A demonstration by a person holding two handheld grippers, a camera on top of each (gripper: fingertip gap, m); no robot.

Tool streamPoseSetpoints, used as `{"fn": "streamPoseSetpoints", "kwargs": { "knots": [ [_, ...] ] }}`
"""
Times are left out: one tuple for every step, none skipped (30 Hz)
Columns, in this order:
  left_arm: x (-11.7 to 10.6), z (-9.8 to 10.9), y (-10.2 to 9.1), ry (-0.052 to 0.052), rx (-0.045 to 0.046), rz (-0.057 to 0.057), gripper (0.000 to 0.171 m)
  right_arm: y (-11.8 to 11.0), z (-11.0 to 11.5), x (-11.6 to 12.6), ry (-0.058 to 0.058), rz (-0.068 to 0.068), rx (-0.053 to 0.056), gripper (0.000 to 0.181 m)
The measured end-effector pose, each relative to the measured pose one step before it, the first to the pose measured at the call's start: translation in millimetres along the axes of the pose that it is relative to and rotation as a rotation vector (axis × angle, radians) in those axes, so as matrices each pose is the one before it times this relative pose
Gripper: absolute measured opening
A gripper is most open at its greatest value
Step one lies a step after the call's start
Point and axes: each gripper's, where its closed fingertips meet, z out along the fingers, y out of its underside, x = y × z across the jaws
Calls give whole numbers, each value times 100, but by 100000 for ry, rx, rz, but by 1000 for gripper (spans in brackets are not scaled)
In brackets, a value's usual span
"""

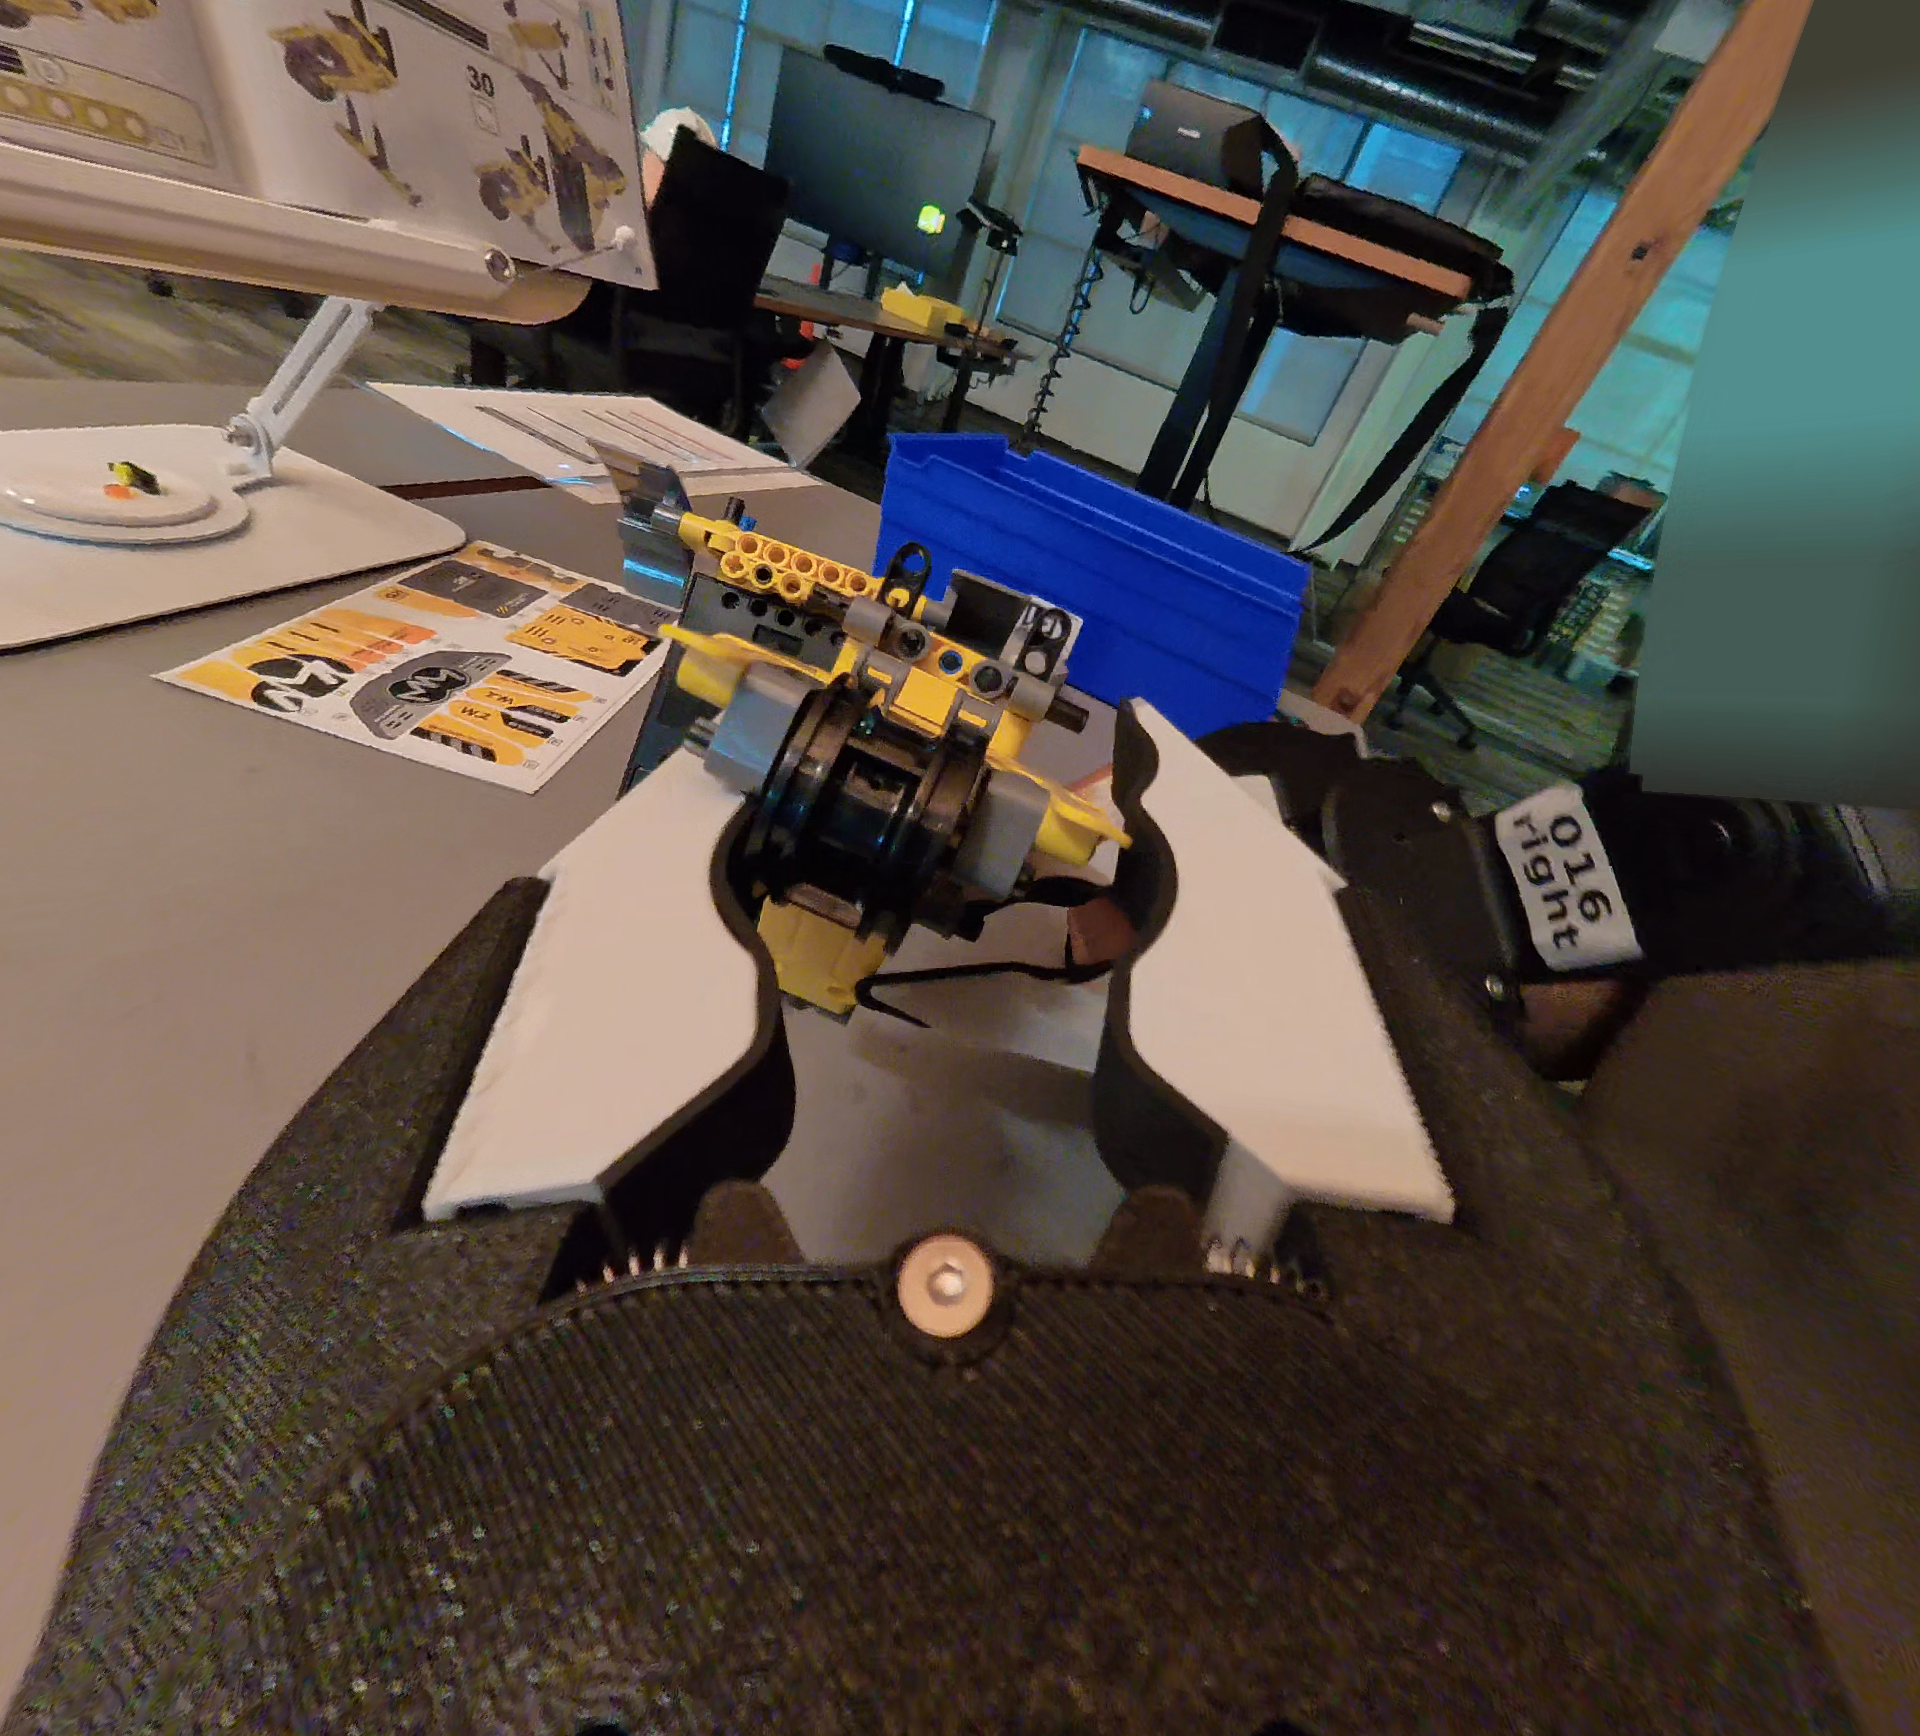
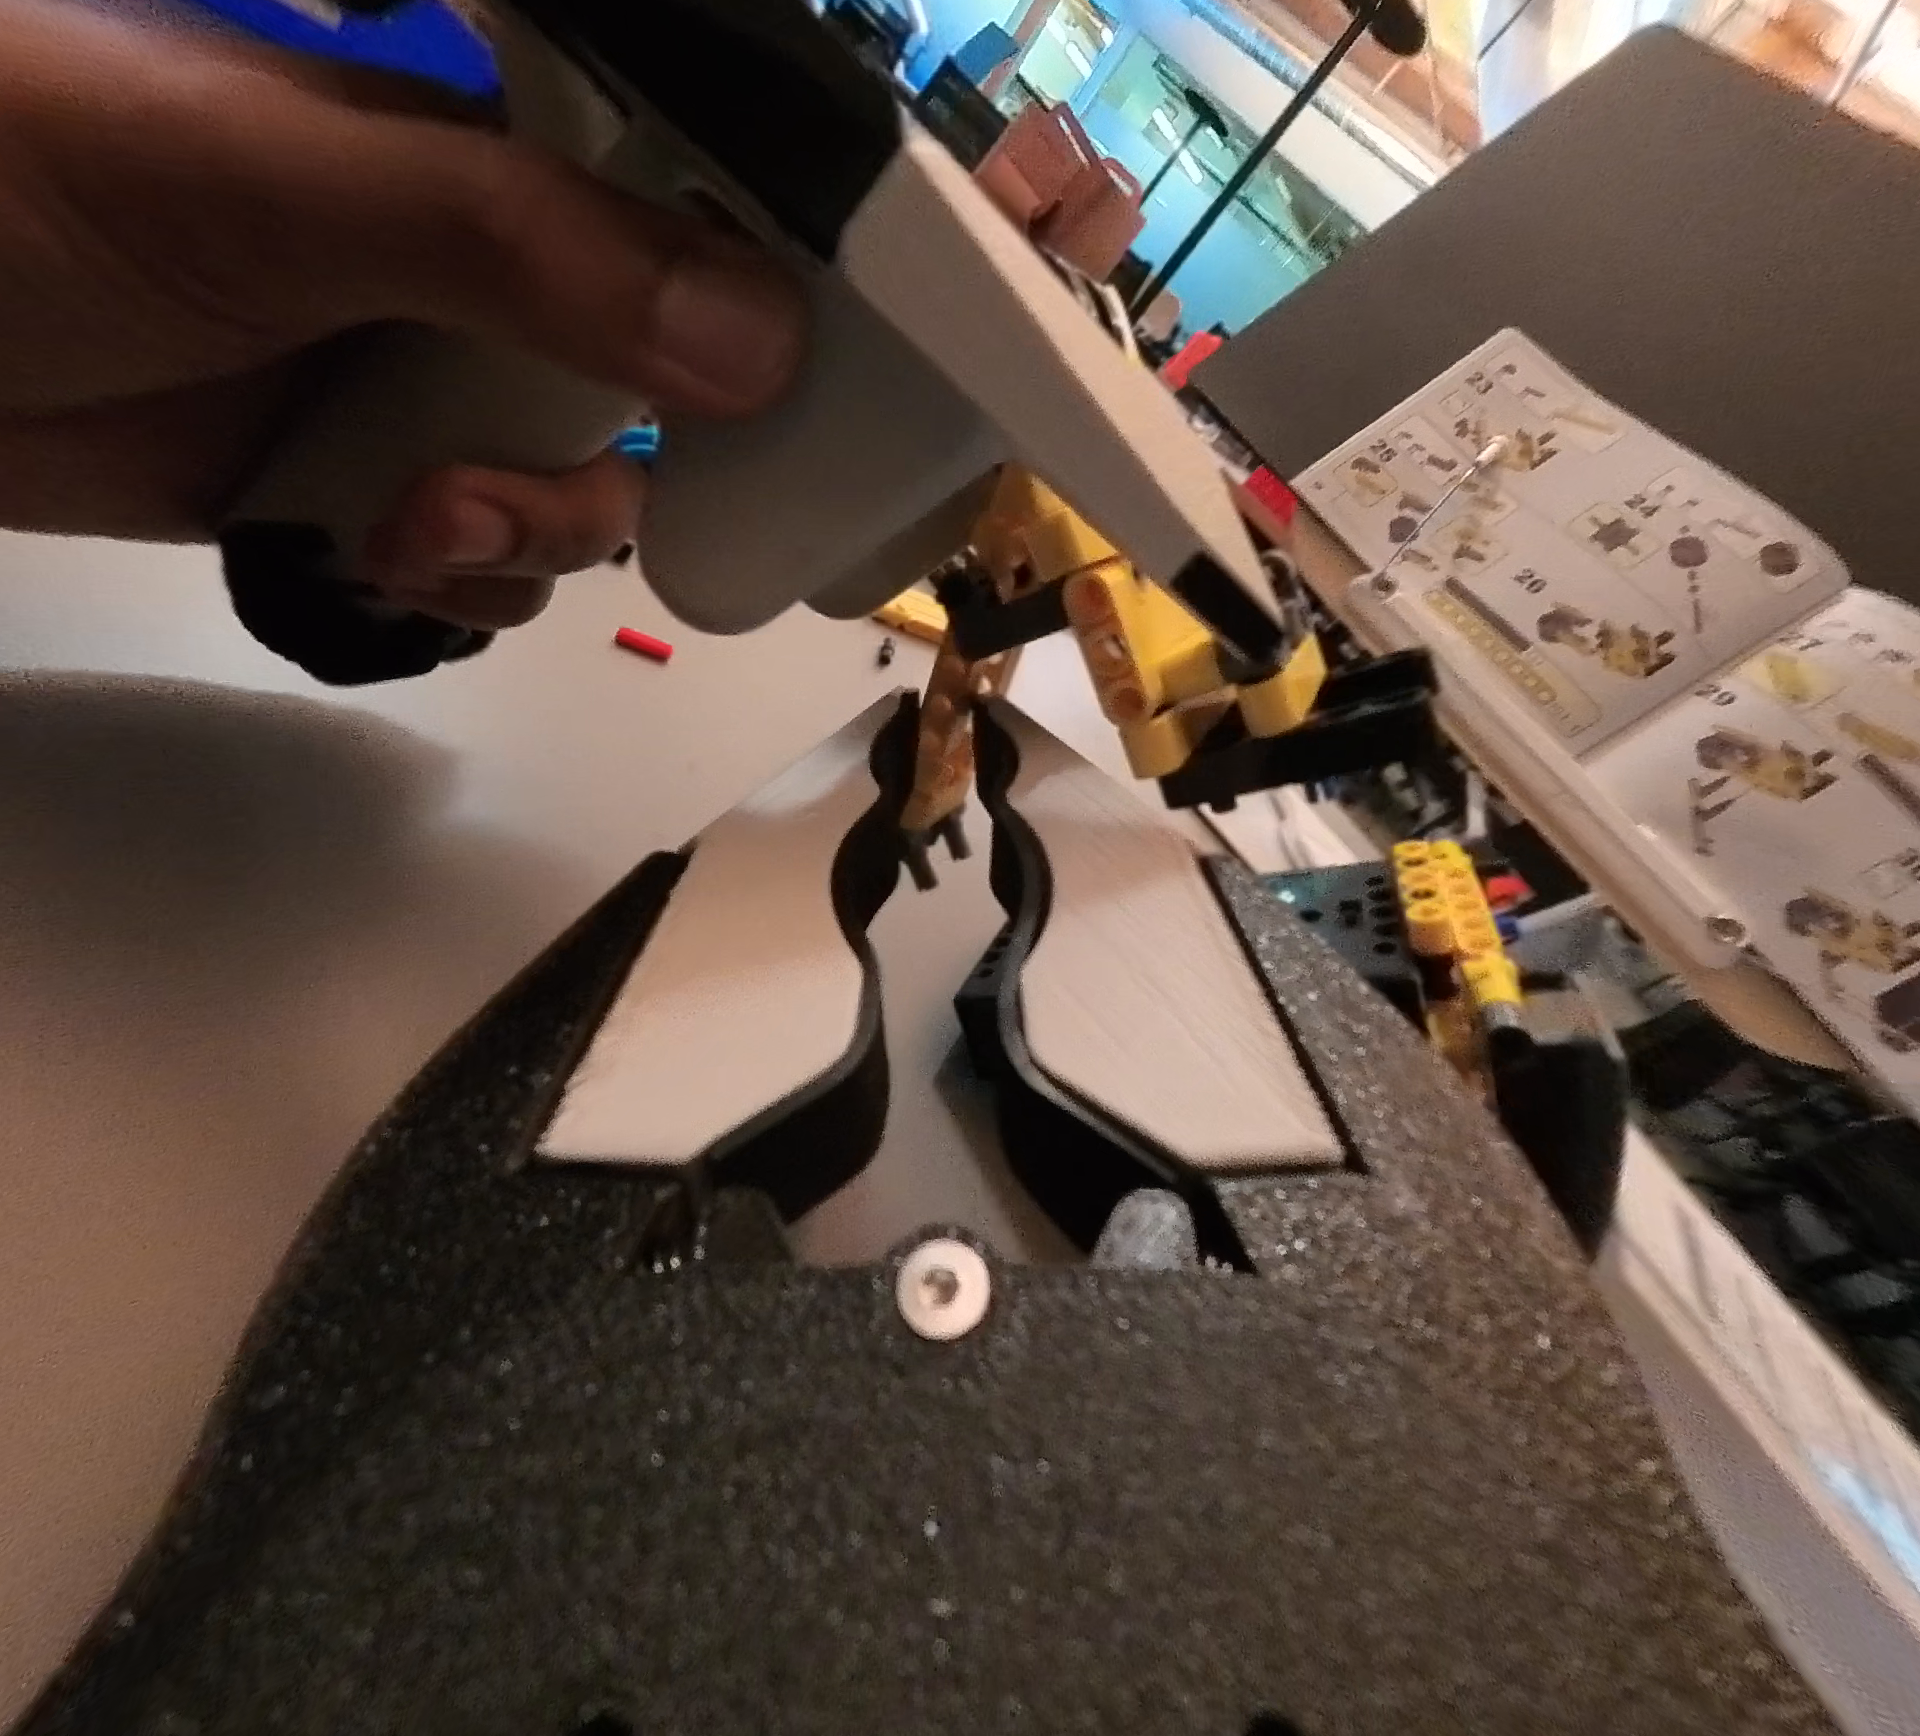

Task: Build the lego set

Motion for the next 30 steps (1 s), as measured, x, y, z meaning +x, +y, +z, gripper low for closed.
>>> {"fn": "streamPoseSetpoints", "kwargs": {
  "knots": [
    [123, 84, -99, 1850, 1256, -579, 59, 7, -138, 209, -1116, 3447, 308, 9],
    [95, 114, -12, 1782, 931, -848, 68, -110, -155, 243, -737, 3349, 995, 9],
    [-96, 128, 187, 456, -106, -1029, 79, -165, -162, 246, -551, 3271, 1208, 8],
    [58, 130, 183, 1137, 186, -722, 86, -178, -150, 191, -717, 3103, 1128, 7],
    [148, 155, 109, 1475, 753, -667, 95, -157, -110, 195, -325, 2826, 884, 7],
    [82, 145, 139, 839, 272, -919, 99, -141, -91, 146, -198, 1934, 682, 7],
    [23, 71, -8, 410, 583, -859, 100, -29, -61, 78, -184, 794, 244, 7],
    [68, 63, -102, 1013, 773, -1050, 100, 0, -34, 4, -46, -398, 121, 7],
    [-49, 48, -117, 726, 556, -2214, 98, -3, -33, -12, 410, -1225, 134, 7],
    [-34, 46, -123, 1210, 704, -2811, 97, -110, -56, -56, 447, -1678, 608, 7],
    [-21, 29, -116, 1469, 988, -3227, 94, -208, -91, -92, 160, -1437, 1141, 7],
    [-54, -10, -103, 1396, 1162, -3440, 93, -286, -104, -72, 181, -960, 1464, 7],
    [-165, -52, -80, 757, 1161, -3464, 94, -355, -125, -51, 85, -574, 1761, 7],
    [-161, -106, -84, 715, 1176, -2965, 94, -317, -119, -65, -220, -166, 1597, 7],
    [-117, -160, -158, 839, 1507, -2466, 94, -222, -78, -92, -420, 9, 1035, 7],
    [-6, -182, -204, 1478, 1573, -2069, 91, -97, -52, -57, -278, 77, 387, 7],
    [51, -151, -190, 1805, 1370, -2246, 89, -81, -46, -29, -325, 211, 446, 7],
    [90, -111, -152, 1863, 956, -2495, 89, -156, -77, -19, -573, 691, 957, 7],
    [109, -114, -248, 1822, 1519, -2226, 88, -214, -98, -66, -1031, 1425, 1360, 7],
    [-51, -153, -317, 651, 2015, -1819, 90, -338, -155, -130, -1602, 1708, 1998, 7],
    [-83, -197, -440, 265, 2578, -1615, 94, -354, -167, -150, -1507, 1433, 2111, 7],
    [-7, -228, -430, 775, 2354, -1408, 93, -276, -139, -87, -913, 897, 1587, 6],
    [-38, -205, -335, 375, 1665, -945, 91, -152, -97, -104, -768, -23, 933, 6],
    [-157, -195, -204, -664, 677, -375, 87, -89, -84, -139, -754, -1013, 605, 6],
    [-107, -153, -131, -484, 399, -455, 83, -53, -68, -135, -464, -1586, 397, 6],
    [137, -123, -34, 1019, -139, -472, 81, -20, -42, -86, -20, -1539, 203, 6],
    [49, -34, 139, 610, -1237, -632, 82, -6, -24, -71, 39, -1245, 118, 6],
    [57, -34, 116, 616, -1083, -871, 82, -15, -24, -72, -82, -1005, 55, 6],
    [66, -62, 4, 412, -186, -277, 79, 1, -14, -1, 284, -679, 110, 6],
    [89, -43, -71, -31, 426, 850, 80, 16, -15, 85, 596, -463, -2, 6]
  ]
}}
